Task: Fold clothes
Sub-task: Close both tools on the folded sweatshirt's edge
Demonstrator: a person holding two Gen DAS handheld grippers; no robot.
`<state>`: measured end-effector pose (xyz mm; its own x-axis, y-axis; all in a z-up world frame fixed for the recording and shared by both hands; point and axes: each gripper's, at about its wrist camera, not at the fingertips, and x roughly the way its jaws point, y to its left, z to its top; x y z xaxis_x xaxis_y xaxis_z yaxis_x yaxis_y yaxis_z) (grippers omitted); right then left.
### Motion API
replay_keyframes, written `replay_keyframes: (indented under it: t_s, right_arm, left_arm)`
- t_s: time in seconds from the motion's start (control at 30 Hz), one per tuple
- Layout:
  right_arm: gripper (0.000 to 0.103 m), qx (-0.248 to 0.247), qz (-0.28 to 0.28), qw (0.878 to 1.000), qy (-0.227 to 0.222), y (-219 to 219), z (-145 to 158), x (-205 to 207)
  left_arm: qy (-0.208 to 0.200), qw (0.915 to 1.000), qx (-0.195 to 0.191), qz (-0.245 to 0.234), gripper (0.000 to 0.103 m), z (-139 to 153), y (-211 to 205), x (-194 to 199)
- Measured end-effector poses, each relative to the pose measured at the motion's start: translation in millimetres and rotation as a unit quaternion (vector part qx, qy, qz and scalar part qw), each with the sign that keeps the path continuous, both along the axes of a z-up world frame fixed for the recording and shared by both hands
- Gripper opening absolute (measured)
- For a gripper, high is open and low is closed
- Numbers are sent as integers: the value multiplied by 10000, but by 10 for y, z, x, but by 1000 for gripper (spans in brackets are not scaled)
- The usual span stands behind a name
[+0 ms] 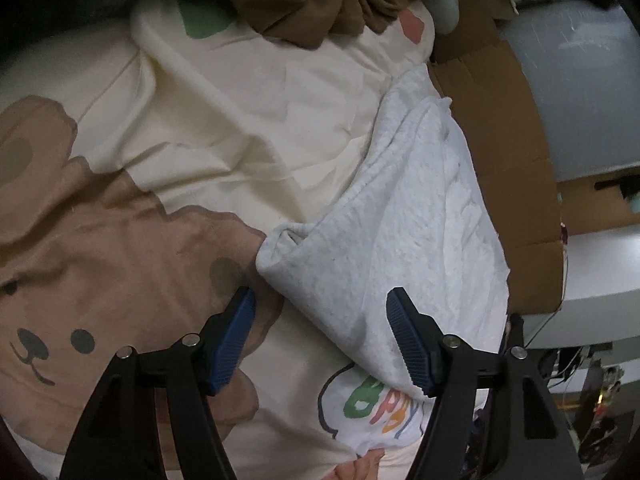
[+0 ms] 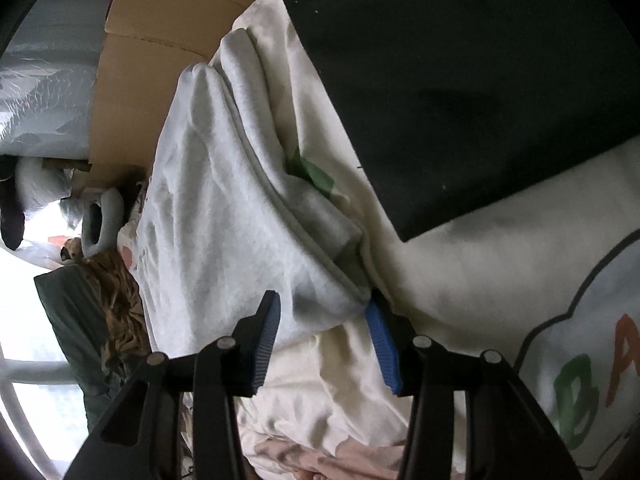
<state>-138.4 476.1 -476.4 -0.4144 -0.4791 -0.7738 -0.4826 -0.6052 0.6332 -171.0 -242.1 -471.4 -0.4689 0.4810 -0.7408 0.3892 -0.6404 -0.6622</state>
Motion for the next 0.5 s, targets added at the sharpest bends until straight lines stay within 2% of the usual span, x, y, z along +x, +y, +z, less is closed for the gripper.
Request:
replay_keyframes:
  t_s: [0.07,0.17,0.37,0.5]
  right_arm:
    - [17,15,4,10000,62,24,40,23]
    - [13,-22,-12,9998,198,41,85,83]
    - [12,-204,-114,9987,448,45,226,120]
    - [19,-410,-140,9986,305,50,113,144]
  left_arm:
    - [24,10000,48,33,69,9,-10,-15]
    - [81,9999,114,84,69,34,-38,-18]
    - [168,9989,414,157,69,15,-82,-18]
    - [231,9977,630,63,69,0,-50,-37]
